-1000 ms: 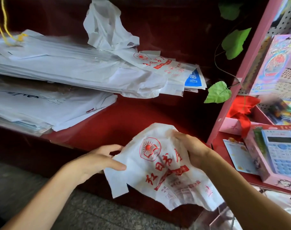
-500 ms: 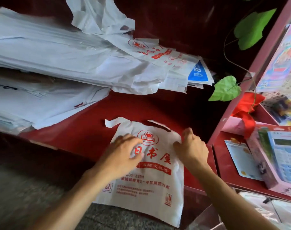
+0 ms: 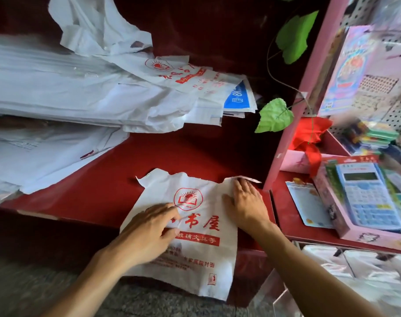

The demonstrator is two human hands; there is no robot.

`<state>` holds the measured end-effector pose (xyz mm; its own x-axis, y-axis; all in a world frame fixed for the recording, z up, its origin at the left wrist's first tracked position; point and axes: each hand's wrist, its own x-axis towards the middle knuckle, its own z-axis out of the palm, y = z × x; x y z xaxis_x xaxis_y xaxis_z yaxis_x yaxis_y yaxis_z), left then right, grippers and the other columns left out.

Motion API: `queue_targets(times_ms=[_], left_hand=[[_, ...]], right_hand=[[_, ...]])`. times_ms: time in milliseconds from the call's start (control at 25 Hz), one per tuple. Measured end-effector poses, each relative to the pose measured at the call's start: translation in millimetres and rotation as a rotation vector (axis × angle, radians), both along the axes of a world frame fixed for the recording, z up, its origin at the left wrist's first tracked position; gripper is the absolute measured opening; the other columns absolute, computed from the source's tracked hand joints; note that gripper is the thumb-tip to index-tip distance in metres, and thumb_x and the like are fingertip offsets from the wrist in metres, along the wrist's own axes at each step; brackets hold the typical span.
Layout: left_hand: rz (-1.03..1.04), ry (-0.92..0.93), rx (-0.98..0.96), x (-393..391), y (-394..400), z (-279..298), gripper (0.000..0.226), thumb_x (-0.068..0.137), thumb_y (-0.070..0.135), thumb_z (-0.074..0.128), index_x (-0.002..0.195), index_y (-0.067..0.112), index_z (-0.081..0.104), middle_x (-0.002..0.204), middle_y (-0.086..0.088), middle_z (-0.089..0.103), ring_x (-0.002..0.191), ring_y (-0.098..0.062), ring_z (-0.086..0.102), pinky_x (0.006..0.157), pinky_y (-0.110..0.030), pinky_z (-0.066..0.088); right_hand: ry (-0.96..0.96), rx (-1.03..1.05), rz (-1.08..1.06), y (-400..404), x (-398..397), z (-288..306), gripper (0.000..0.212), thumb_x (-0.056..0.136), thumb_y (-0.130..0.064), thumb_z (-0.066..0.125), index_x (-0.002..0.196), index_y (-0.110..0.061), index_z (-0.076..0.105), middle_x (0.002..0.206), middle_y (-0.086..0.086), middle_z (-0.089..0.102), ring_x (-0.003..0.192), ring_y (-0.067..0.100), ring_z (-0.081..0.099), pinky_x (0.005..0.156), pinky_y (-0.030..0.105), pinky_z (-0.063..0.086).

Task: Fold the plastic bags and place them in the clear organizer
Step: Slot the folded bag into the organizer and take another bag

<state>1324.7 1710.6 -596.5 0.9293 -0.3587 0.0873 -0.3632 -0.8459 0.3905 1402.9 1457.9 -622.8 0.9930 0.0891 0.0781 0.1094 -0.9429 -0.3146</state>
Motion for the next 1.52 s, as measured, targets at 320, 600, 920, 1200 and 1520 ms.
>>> queue_targets(times_ms=[320, 600, 920, 1200, 1520], left_hand=[[0.052, -0.058, 0.154, -5, -3, 3, 0.046, 0.101, 0.028, 0.044, 0.145, 0.038, 0.036, 0.143, 0.025, 0.042, 0.121, -0.010, 0.043, 0.095, -0.031, 0.036], [0.310, 0.090, 0.282, 8, 25, 0, 0.051, 0.098, 0.051, 0.021, 0.147, 0.040, 0.030, 0.157, 0.015, 0.025, 0.144, -0.012, 0.023, 0.113, -0.047, 0.018], [0.491, 0.278, 0.084, 17, 53, -1, 0.100, 0.076, 0.080, 0.050, 0.154, 0.046, -0.001, 0.163, 0.017, -0.016, 0.147, -0.012, -0.025, 0.114, -0.056, -0.019], [0.550, 0.091, 0.221, 30, 24, 0, 0.085, 0.088, 0.074, 0.039, 0.154, 0.043, -0.006, 0.160, 0.004, -0.032, 0.144, -0.022, -0.036, 0.111, -0.060, -0.021], [0.069, -0.251, 0.050, 5, -24, 16, 0.033, 0.090, 0.050, 0.050, 0.101, 0.025, 0.068, 0.105, 0.013, 0.062, 0.100, -0.011, 0.057, 0.087, -0.034, 0.049]], right_hand=[[-0.174, 0.046, 0.301, 23, -31, 30, 0.041, 0.094, -0.041, 0.038, 0.118, -0.017, 0.060, 0.120, 0.003, 0.059, 0.104, 0.027, 0.057, 0.089, 0.041, 0.047], [0.113, 0.085, 0.506, 26, -45, 24, 0.064, 0.091, -0.052, 0.061, 0.148, -0.029, 0.044, 0.157, -0.010, 0.033, 0.144, 0.017, 0.022, 0.120, 0.038, 0.020], [0.184, 0.125, 0.581, 5, -41, 20, 0.061, 0.087, -0.058, 0.063, 0.143, -0.043, 0.045, 0.157, -0.019, 0.030, 0.146, 0.003, 0.014, 0.122, 0.033, 0.012], [0.171, 0.100, 0.589, 2, -41, 18, 0.052, 0.094, -0.059, 0.048, 0.144, -0.045, 0.044, 0.158, -0.021, 0.027, 0.147, 0.003, 0.011, 0.121, 0.031, 0.006], [0.133, -0.063, 0.429, 4, -25, 13, 0.056, 0.102, -0.056, 0.024, 0.155, -0.040, 0.016, 0.164, -0.013, 0.003, 0.152, 0.014, -0.003, 0.121, 0.032, -0.005]])
